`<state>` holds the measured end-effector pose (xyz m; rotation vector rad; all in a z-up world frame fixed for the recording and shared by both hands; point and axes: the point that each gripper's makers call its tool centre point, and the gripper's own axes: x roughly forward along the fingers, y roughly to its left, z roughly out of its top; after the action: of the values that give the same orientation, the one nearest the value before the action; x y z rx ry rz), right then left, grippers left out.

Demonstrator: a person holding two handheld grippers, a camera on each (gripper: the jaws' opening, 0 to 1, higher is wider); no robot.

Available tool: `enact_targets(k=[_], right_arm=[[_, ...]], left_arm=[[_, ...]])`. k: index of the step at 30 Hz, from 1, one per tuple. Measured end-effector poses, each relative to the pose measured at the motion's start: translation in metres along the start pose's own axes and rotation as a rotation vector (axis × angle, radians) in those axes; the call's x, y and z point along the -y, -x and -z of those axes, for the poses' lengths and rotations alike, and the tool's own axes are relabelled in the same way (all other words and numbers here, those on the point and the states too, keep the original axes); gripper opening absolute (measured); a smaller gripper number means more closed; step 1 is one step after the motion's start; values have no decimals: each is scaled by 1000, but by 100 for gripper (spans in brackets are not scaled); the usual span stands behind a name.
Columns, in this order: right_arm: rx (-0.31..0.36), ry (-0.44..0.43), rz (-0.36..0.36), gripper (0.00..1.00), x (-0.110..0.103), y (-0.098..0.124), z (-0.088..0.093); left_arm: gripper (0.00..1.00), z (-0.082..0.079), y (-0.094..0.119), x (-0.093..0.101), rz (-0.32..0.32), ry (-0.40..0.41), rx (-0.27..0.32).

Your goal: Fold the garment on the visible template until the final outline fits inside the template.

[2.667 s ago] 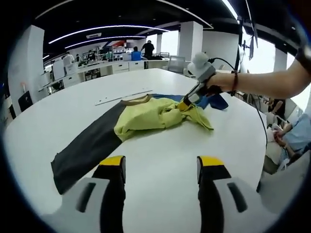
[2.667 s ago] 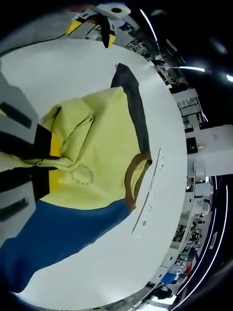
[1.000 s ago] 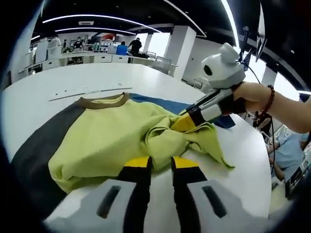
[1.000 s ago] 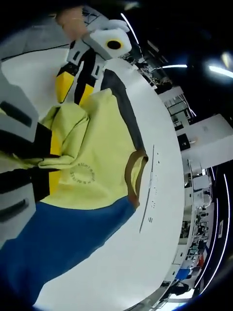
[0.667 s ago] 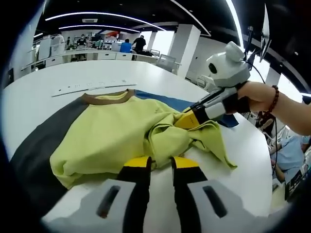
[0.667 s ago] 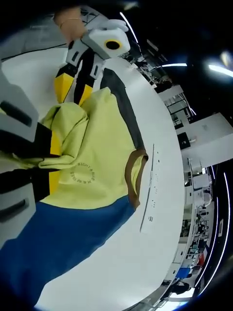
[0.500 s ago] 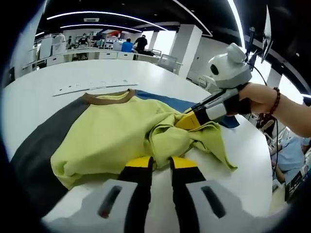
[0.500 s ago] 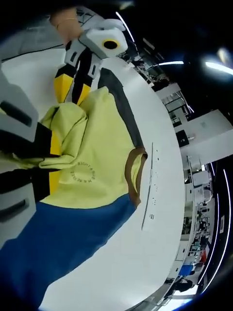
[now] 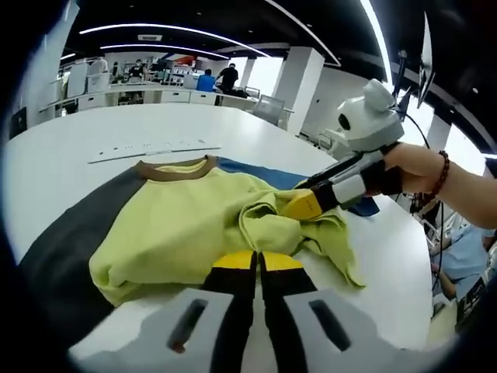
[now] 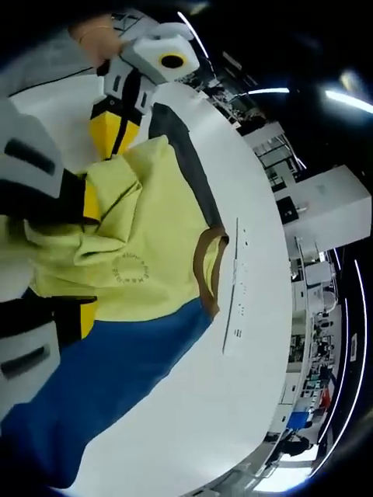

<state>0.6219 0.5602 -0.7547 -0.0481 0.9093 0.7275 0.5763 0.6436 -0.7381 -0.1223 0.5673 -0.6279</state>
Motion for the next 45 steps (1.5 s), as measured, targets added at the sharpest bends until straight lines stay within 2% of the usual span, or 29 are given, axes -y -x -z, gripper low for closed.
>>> enact_targets(k=[2, 10, 17, 26, 31, 39, 42, 45], right_arm=[[8, -2, 13, 38, 0, 7, 0], [23, -17, 22, 42, -4, 34, 5], [13, -52, 51, 42, -13, 55, 25], [-1, -73, 85, 39, -22, 69, 48], [-19, -85, 100, 36, -27, 73, 63], [-37, -106, 109, 33, -34, 79, 82], [-42, -116, 117, 33, -34, 81, 88], [-44, -135, 134, 33, -32, 84, 94]], left_arm=[[0, -2, 2, 1, -3, -2, 6], [0, -14, 13, 9, -1, -23, 25], [0, -26, 28, 12, -20, -48, 47], [0, -31, 51, 14, -37, -68, 60], [0, -29, 64, 15, -47, -81, 58], [0, -24, 86, 17, -77, -156, 31], [0, -16, 93, 22, -83, -210, -1], [0, -8, 97, 28, -85, -224, -14]])
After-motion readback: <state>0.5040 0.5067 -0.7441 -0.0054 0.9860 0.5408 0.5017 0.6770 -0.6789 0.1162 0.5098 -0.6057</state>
